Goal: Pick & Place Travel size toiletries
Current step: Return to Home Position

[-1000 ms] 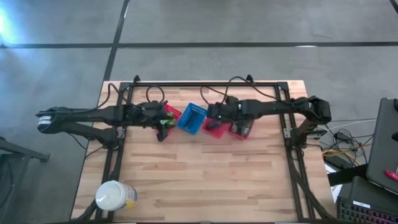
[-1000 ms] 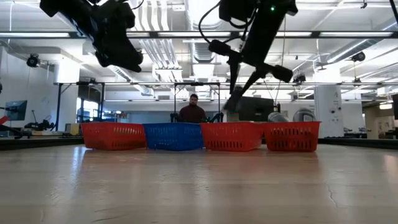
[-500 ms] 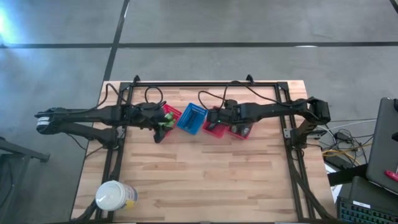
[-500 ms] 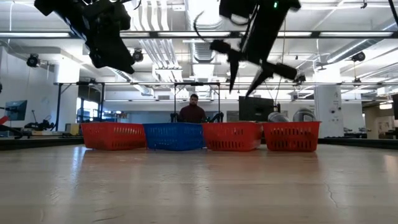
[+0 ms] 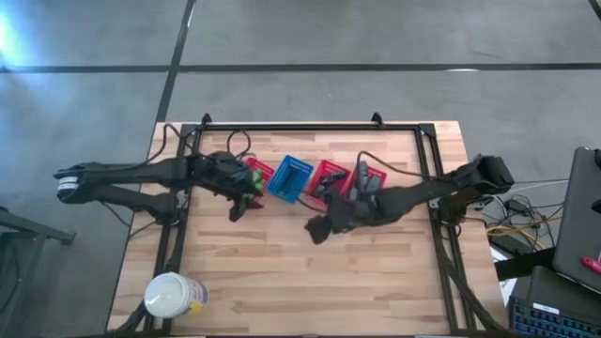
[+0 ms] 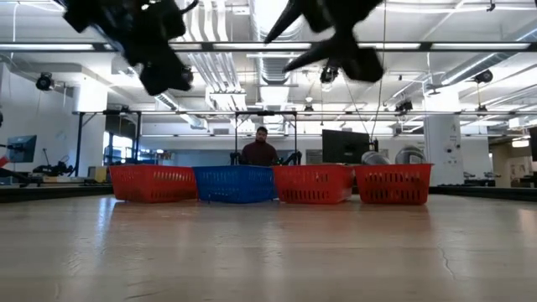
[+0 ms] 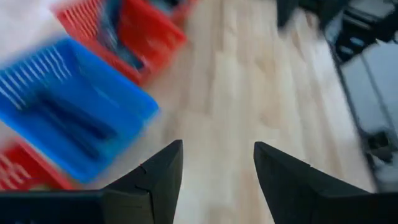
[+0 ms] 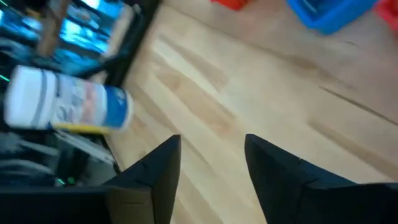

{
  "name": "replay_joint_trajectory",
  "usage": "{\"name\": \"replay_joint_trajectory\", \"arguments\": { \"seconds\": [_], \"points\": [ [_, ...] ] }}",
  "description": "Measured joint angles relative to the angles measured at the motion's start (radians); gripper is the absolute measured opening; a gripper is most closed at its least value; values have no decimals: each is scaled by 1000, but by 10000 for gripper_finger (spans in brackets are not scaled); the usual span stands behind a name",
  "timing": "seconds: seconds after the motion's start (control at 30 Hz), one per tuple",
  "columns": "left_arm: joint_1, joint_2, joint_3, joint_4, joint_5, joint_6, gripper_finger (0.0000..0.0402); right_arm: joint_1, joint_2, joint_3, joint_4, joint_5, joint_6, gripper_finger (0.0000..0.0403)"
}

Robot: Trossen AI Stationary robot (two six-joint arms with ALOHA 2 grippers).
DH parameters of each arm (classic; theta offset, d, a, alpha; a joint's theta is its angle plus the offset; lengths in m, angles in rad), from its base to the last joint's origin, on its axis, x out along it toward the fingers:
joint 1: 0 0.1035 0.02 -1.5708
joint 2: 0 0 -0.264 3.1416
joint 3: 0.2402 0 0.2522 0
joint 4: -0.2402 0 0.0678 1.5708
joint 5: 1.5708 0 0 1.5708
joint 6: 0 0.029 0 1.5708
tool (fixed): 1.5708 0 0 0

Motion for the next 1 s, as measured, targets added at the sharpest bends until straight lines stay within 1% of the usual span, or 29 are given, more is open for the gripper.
{"name": "replay_joint_trajectory", "arguments": {
  "seconds": [0.07,0.17,0.23,0.3,0.37,0.5,0.53,0.63,0.73,0.87,0.93,1.0],
  "points": [
    [33,28,0,86,-4,54,202,-25,14,-69,168,10,-11,163],
    [88,60,39,159,-3,72,202,-94,29,-135,366,33,-73,147],
    [134,61,79,153,-3,83,202,-140,22,-147,446,33,-154,136],
    [185,48,118,159,-10,93,202,-184,-9,-147,475,31,-273,127],
    [237,28,149,135,-15,95,202,-233,-52,-128,465,28,-434,120],
    [335,-11,196,74,-51,123,202,-342,-152,-82,362,32,-756,106],
    [356,-22,204,52,-70,132,202,-370,-178,-74,322,33,-791,103],
    [410,-65,219,-9,-130,134,202,-455,-264,-42,242,32,-810,91],
    [444,-108,223,-37,-195,152,202,-518,-356,-28,154,33,-878,80],
    [460,-190,221,-142,-264,196,202,-577,-468,-49,59,33,-979,66],
    [459,-234,220,-169,-300,192,202,-599,-524,-69,50,33,-1015,59],
    [460,-284,213,-176,-310,185,202,-617,-579,-97,52,51,-1033,53]
  ]
}}
